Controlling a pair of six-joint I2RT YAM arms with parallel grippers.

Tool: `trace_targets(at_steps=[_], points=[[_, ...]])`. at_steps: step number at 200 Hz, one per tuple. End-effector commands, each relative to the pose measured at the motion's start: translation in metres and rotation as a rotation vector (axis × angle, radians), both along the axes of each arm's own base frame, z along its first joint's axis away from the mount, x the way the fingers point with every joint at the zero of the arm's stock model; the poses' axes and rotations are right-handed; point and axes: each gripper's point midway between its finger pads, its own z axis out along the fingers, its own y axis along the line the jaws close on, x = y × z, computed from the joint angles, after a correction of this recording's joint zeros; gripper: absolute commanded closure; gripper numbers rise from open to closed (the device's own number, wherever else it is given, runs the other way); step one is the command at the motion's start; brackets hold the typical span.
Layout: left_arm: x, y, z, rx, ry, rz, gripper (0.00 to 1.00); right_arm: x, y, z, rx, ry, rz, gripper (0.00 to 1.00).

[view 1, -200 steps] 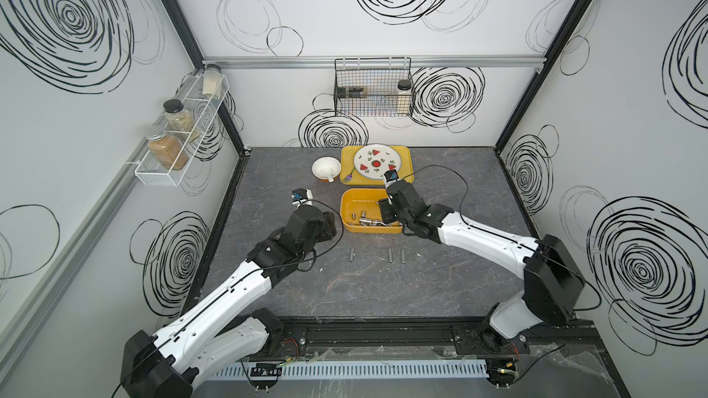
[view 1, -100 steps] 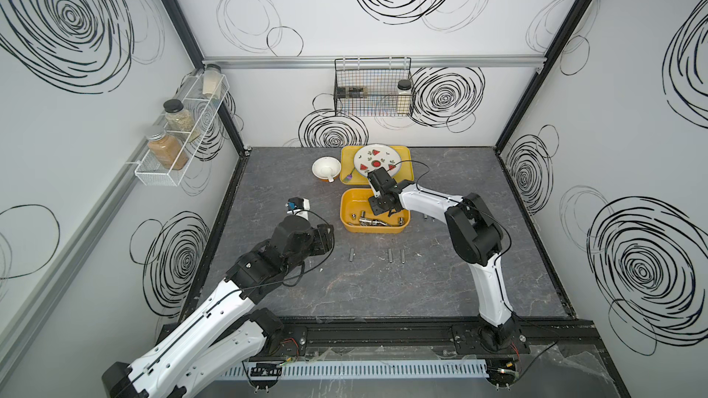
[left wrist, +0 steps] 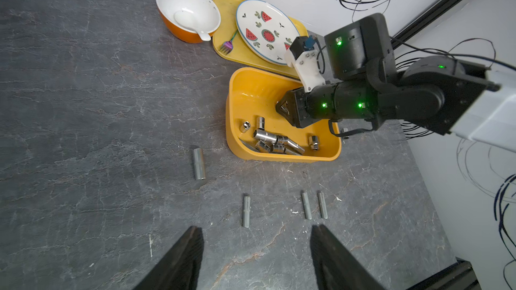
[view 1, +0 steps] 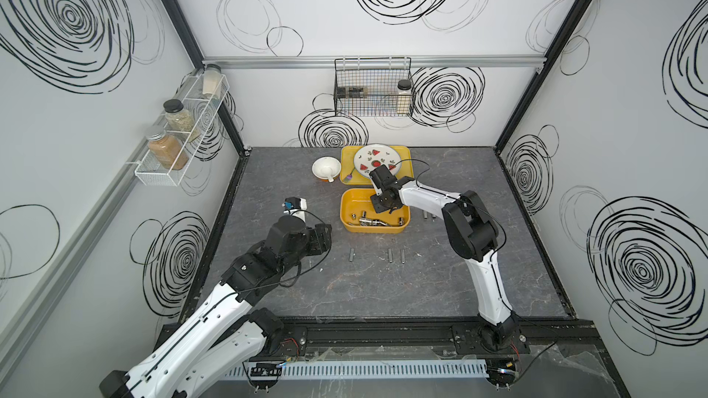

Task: Take out the socket from the storage box
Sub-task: Place the socket head at the center of the board, then pick up the socket head from the storage box.

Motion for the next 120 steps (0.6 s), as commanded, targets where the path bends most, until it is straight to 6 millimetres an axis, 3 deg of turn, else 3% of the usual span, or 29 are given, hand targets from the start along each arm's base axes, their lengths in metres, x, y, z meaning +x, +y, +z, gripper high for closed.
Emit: trace_targets(at_steps=[1,18,35,67,93,120], points=[[0.001,-0.001,0.004,-0.008,-0.02,-0.017,0.32,-0.015,-0.005,-0.025,-0.016,0.097,-0.005,0.68],[0.001,-0.002,0.004,-0.01,-0.017,-0.018,0.32,-0.02,-0.003,-0.029,0.006,0.122,-0.011,0.73],[0.002,-0.001,0.004,-0.008,-0.017,-0.014,0.32,-0.024,0.0,-0.03,0.028,0.145,-0.025,0.85],[0.002,0.004,0.003,0.001,-0.017,0.01,0.32,-0.026,0.005,-0.023,0.079,0.163,-0.054,0.92],[0.002,0.004,0.003,0.0,-0.017,0.015,0.32,-0.023,0.012,0.0,0.134,0.158,-0.08,0.93],[0.002,0.005,0.002,0.006,-0.013,0.018,0.32,-0.018,0.017,0.039,0.197,0.122,-0.117,0.93]])
